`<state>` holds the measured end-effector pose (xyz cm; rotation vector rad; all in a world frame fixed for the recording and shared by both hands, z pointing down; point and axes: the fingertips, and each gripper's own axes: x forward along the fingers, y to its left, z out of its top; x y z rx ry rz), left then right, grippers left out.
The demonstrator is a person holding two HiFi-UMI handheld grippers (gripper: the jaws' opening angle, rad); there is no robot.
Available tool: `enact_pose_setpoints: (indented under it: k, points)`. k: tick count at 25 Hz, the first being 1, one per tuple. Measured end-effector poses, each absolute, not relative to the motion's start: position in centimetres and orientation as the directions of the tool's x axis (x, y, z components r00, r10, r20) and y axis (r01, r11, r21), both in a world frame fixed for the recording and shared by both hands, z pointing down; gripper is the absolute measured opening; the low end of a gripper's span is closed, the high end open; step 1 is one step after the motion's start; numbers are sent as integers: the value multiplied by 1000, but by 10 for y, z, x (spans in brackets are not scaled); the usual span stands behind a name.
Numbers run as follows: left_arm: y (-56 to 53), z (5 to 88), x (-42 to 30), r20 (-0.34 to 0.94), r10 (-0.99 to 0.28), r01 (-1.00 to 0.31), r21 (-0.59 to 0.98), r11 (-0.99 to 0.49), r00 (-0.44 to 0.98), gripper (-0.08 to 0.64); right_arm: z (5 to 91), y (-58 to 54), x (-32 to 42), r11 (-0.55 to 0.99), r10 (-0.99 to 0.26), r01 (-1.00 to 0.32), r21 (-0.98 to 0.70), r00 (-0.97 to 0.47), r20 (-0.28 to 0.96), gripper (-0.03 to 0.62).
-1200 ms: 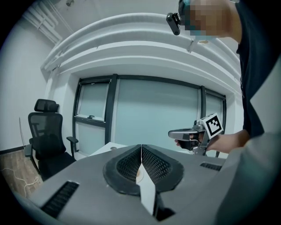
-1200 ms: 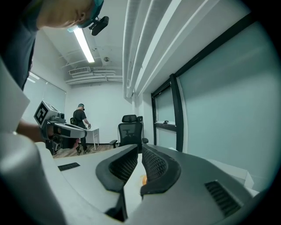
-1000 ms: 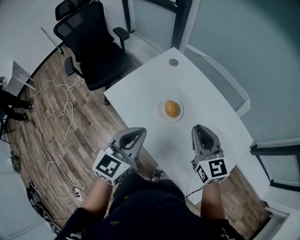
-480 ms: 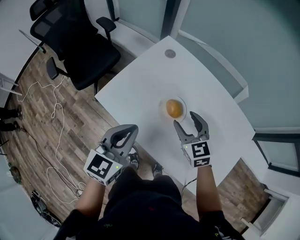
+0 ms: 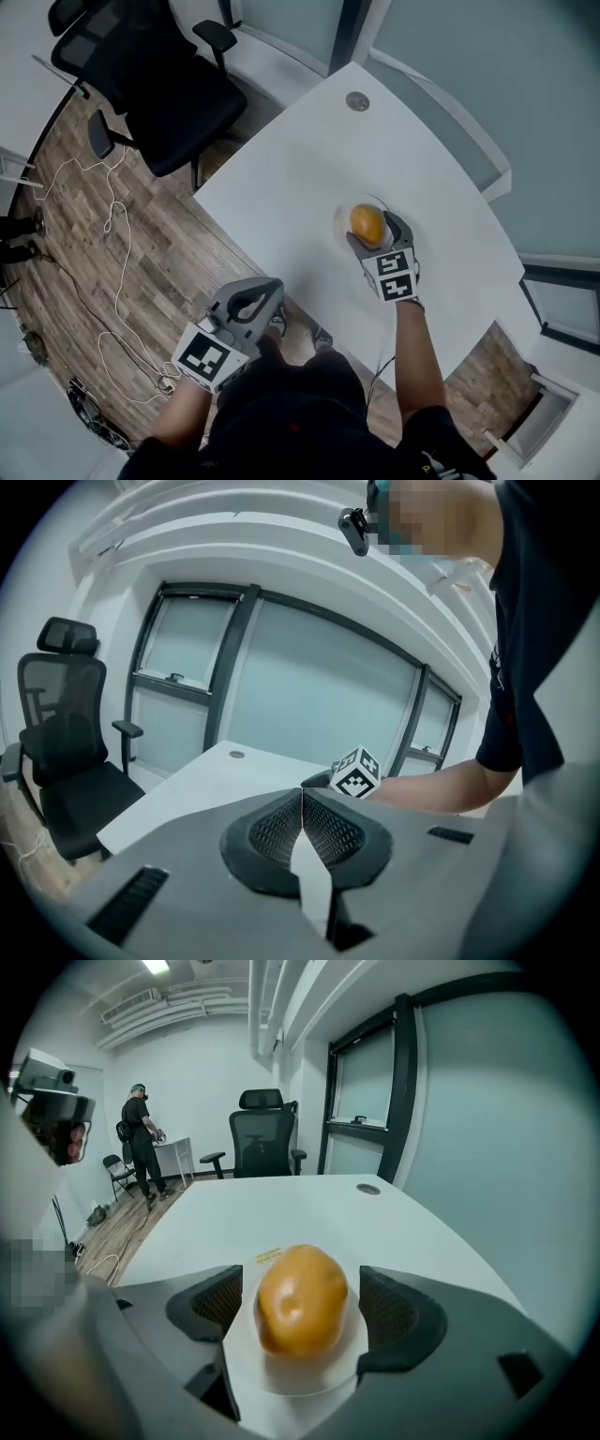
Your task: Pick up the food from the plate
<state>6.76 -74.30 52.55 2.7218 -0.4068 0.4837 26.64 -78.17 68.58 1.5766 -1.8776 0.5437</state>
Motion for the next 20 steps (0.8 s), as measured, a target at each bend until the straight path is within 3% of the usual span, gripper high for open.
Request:
enact_pose_setpoints:
  k: [11, 20]
  points:
    - [-746, 533, 67, 382, -194, -325, 316, -892, 904, 23, 713, -791, 272, 165, -669, -982, 97, -39, 742, 371]
    - [-737, 511, 69, 347, -213, -322, 295, -900, 913, 23, 625, -773, 274, 89, -812, -989, 118, -3, 583, 371]
